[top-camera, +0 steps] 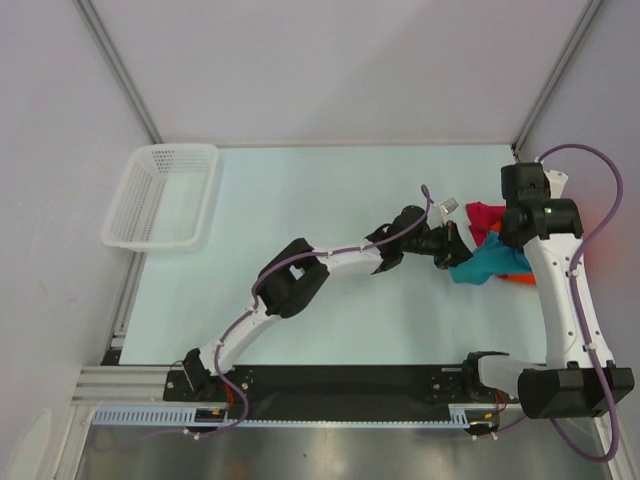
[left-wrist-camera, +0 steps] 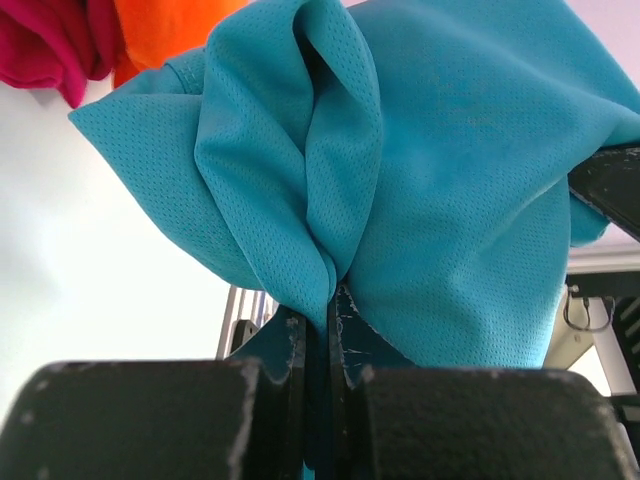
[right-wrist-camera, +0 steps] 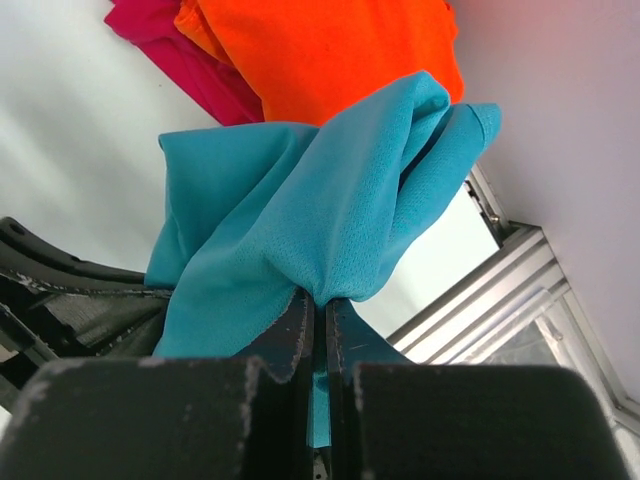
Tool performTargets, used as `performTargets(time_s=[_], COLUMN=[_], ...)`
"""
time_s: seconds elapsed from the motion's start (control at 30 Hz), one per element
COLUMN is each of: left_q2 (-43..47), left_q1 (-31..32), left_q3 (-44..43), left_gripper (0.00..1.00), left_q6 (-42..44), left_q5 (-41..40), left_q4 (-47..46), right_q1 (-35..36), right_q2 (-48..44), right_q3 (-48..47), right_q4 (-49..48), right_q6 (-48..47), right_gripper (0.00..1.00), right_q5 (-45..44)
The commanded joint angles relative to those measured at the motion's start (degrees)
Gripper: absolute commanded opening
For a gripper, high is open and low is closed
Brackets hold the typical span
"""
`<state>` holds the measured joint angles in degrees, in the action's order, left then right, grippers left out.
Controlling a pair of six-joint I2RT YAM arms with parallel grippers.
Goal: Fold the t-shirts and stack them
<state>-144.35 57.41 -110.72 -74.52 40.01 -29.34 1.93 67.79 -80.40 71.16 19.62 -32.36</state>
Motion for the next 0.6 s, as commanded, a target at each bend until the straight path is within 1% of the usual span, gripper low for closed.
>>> performTargets(time_s=[0.0, 0.03, 0.1, 0.17, 0.2, 0.23, 0.27, 0.3, 0.4, 0.57], left_q2=[0.0, -0.7, -1.5, -3.2, -4.1, -5.8, -6.6, -6.9, -6.4, -5.7], left_q1=[0.0, 0.0, 0.0, -0.1, -0.3, -0.5, -0.7, -1.6, -3.9, -7.4], left_q3=[-3.7, -7.5, -11.3, -16.8, -19.2, -23.8, -25.6, -26.5, -25.3, -22.6], left_gripper=[0.00, 0.00, 0.00, 0.00, 0.00, 0.00, 0.00, 0.00, 0.00, 0.00], left_q6=[3.5, 4.5, 5.7, 7.4, 8.3, 9.3, 11.0, 11.8, 14.9, 16.3], left_q5=[-1.0, -1.4, -3.1, -4.1, -4.8, -5.1, -5.3, -5.5, -6.5, -7.5], left_q4=[5.8, 7.5, 10.5, 13.7, 15.4, 17.4, 20.2, 21.0, 23.2, 23.5], right_q1=[-1.5, -1.5, -3.5, -5.5, -6.2, -7.1, -7.7, -8.0, -9.0, -10.5], right_q2=[1.0, 1.8, 2.9, 4.6, 5.3, 6.6, 7.2, 7.9, 11.1, 16.2], right_q3=[-1.4, -1.4, -1.4, -1.8, -2.0, -2.2, -2.4, -3.2, -6.2, -11.3], right_q4=[-6.3, -7.4, -9.2, -12.6, -13.5, -15.8, -16.8, -17.7, -19.7, -21.4], right_q6=[-1.9, -2.0, -3.2, -5.0, -5.3, -5.6, -5.8, -5.8, -6.9, -8.8], right_gripper=[0.00, 0.00, 0.00, 0.00, 0.00, 0.00, 0.00, 0.00, 0.00, 0.00], right_q5=[0.9, 0.8, 0.4, 1.2, 4.0, 5.7, 7.0, 7.7, 8.3, 8.9])
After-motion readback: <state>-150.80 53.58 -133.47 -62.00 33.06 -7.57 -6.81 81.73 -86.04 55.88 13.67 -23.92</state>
